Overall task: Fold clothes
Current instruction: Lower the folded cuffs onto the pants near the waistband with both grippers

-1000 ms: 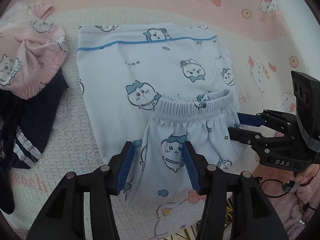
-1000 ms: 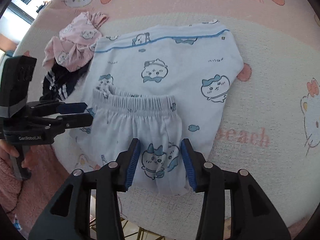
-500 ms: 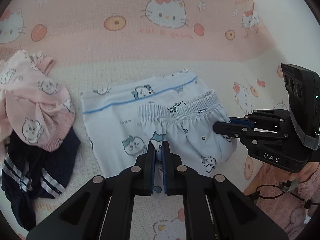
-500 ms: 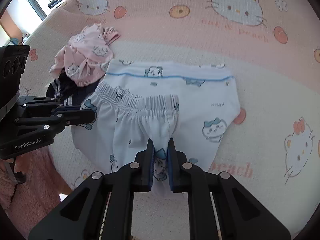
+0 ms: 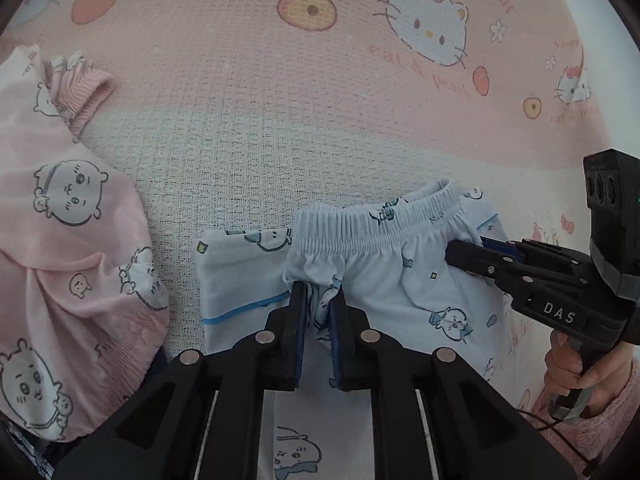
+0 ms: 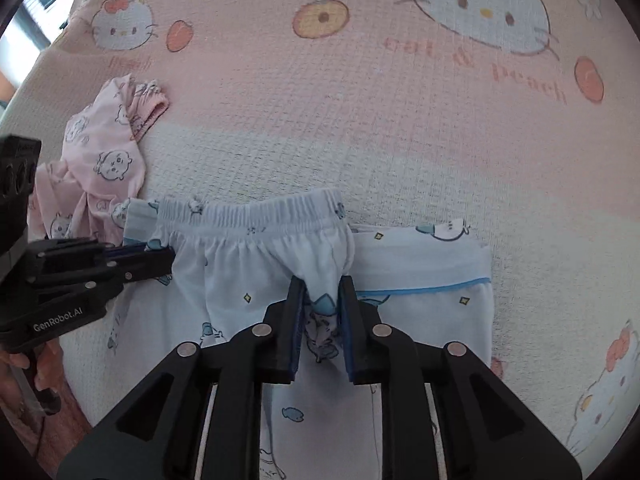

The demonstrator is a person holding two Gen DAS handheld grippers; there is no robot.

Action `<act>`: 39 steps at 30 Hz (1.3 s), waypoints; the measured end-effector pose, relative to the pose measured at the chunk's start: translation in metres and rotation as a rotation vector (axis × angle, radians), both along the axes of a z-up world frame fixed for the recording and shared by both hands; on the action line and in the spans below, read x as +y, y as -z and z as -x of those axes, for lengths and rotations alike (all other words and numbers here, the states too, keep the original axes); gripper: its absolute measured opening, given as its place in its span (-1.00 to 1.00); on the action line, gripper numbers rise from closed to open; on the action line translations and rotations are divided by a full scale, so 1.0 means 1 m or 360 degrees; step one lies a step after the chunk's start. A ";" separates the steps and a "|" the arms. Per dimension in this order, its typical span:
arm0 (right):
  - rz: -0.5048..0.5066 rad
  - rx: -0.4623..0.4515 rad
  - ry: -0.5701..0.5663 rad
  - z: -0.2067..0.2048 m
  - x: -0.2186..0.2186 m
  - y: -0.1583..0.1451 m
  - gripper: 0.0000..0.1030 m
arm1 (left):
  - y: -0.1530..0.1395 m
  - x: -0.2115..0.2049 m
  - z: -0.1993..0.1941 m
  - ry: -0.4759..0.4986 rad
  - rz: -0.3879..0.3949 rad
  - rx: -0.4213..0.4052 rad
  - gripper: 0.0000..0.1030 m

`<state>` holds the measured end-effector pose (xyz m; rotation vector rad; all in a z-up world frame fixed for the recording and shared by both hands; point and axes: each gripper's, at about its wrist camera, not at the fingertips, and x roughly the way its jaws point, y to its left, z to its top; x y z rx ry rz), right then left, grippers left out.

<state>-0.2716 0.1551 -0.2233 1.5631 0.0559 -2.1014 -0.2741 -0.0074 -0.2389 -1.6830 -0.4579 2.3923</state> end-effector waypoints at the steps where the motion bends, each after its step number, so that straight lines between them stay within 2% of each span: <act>1: 0.0042 -0.0022 0.0045 -0.001 0.009 -0.003 -0.58 | -0.006 -0.004 -0.006 -0.0055 -0.0008 0.0007 -0.43; 2: 0.0074 0.0001 0.0089 -0.007 0.020 -0.012 -0.55 | -0.012 -0.008 -0.012 -0.0110 -0.0016 0.0013 -0.07; 3: 0.0105 0.0025 0.0132 -0.014 0.032 -0.022 -0.43 | -0.018 -0.012 -0.019 -0.0165 -0.0024 0.0020 0.07; 4: 0.0137 0.0048 0.0176 -0.021 0.044 -0.032 -0.24 | -0.023 -0.016 -0.026 -0.0221 -0.0034 0.0014 0.10; 6: 0.0172 0.0084 0.0251 -0.035 0.065 -0.049 -0.07 | -0.023 -0.021 -0.048 -0.0323 -0.0046 -0.0045 0.10; 7: 0.0135 0.0073 0.0257 -0.045 0.072 -0.050 -0.03 | -0.022 -0.018 -0.058 -0.0338 -0.0010 -0.0068 0.10; 10: 0.0036 -0.0004 0.0198 -0.071 0.087 -0.033 -0.03 | -0.017 -0.011 -0.086 -0.0376 0.0061 -0.0096 0.10; 13: 0.0019 -0.0089 0.0160 -0.091 0.096 -0.009 -0.03 | 0.000 -0.007 -0.097 -0.0408 0.0004 -0.0168 0.10; 16: 0.0081 -0.0146 0.0225 -0.101 0.101 0.010 -0.02 | -0.007 -0.002 -0.096 -0.0407 -0.0096 -0.0076 0.09; 20: 0.0126 -0.0116 0.0306 -0.097 0.098 0.016 0.00 | -0.008 0.012 -0.091 -0.0339 -0.0027 -0.0057 0.03; 21: 0.0156 -0.0144 0.0324 -0.094 0.097 0.017 -0.03 | -0.010 0.014 -0.088 -0.0312 -0.0016 -0.0057 -0.07; 22: 0.0174 -0.0176 0.0321 -0.092 0.095 0.018 -0.35 | -0.013 0.016 -0.086 -0.0286 -0.0006 -0.0057 -0.41; 23: 0.0176 -0.0214 0.0291 -0.091 0.091 0.018 -0.59 | -0.015 0.017 -0.084 -0.0269 -0.0001 -0.0059 -0.56; 24: 0.0172 -0.0233 0.0270 -0.090 0.087 0.018 -0.75 | -0.018 0.016 -0.083 -0.0273 -0.0011 -0.0065 -0.59; 28: 0.0175 -0.0182 0.0267 -0.099 0.089 0.004 -0.81 | -0.035 0.019 -0.087 -0.0268 -0.0050 -0.0034 -0.75; 30: 0.0206 -0.0140 0.0283 -0.106 0.096 -0.011 -0.82 | -0.042 0.022 -0.093 -0.0238 -0.0063 -0.0007 -0.75; 34: 0.0154 -0.0051 0.0239 -0.129 0.111 -0.037 -0.82 | -0.045 0.031 -0.113 -0.0182 -0.0099 -0.0013 -0.76; 36: 0.0113 -0.0016 0.0232 -0.144 0.122 -0.043 -0.82 | -0.045 0.035 -0.129 -0.0157 -0.0133 -0.0027 -0.76; 39: 0.0072 -0.0026 0.0231 -0.169 0.148 -0.037 -0.82 | -0.042 0.043 -0.150 -0.0091 -0.0076 -0.0066 -0.76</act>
